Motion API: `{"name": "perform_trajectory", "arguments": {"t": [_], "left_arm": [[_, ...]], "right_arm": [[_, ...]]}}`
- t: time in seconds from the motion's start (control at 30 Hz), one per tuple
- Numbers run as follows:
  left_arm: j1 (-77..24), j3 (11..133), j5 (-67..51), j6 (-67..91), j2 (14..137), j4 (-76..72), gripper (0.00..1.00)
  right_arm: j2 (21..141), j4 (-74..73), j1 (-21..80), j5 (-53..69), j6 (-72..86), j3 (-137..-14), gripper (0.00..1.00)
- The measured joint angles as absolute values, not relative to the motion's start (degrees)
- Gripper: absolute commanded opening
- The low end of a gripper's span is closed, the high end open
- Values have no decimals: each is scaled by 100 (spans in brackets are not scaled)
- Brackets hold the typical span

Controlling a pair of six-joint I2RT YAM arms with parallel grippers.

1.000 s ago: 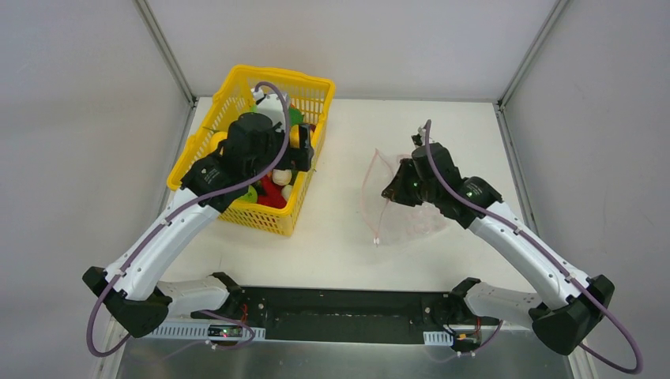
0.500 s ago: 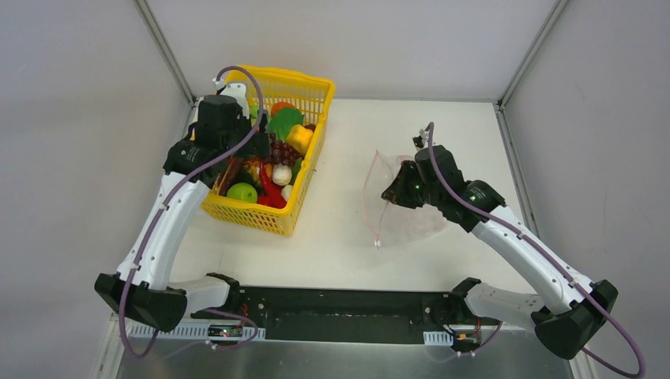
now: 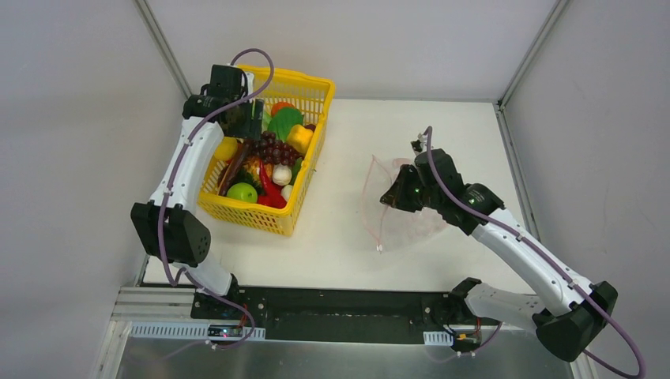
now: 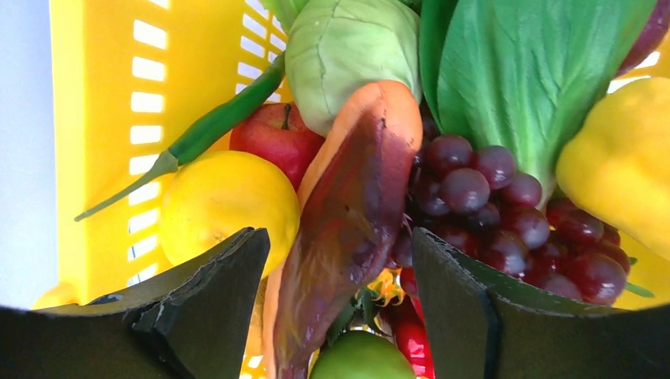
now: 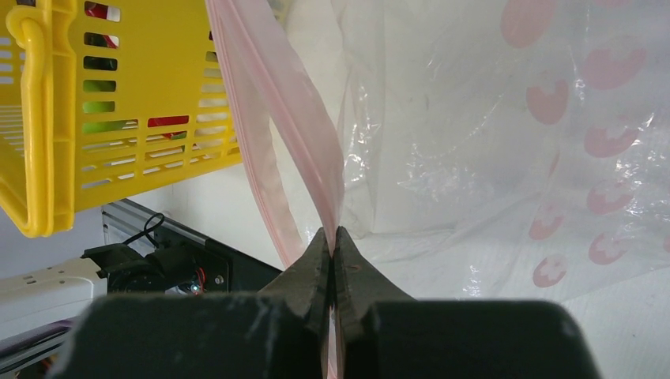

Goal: Place the food in the zip-top bag and seal the zipper

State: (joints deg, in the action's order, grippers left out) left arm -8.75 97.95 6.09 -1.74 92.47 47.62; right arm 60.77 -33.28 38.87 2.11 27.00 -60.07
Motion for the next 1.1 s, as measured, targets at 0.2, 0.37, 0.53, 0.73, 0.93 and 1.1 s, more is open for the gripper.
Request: {"name": "perform_trajectory", "arguments": {"t": [0.2,0.37,0.53,0.73,0.93,1.1], "left_arm": [[-816,10092,513,-263,9625,4821,55],[-819,10197,508,-320,9806,4875,54],[-819,10453,495,-384,10053,5002,34],[-825,10481,467,-392,10134,5028,40],[-825,10501,456,-412,10143,5107,27],[-825,10543,381,-401,10200,5155,0]], "right_arm": [[6053,-3319,3885,228,2700,-6005,1],[6049,-3288,3887,250,2703,-5957,1],[6049,-3275,3887,268,2705,-5913,1],[6047,-3275,3887,292,2727,-5913,1],[5999,-3275,3887,290,2746,-5913,1],[5970,-3275,3887,287,2762,-5913,1]]}}
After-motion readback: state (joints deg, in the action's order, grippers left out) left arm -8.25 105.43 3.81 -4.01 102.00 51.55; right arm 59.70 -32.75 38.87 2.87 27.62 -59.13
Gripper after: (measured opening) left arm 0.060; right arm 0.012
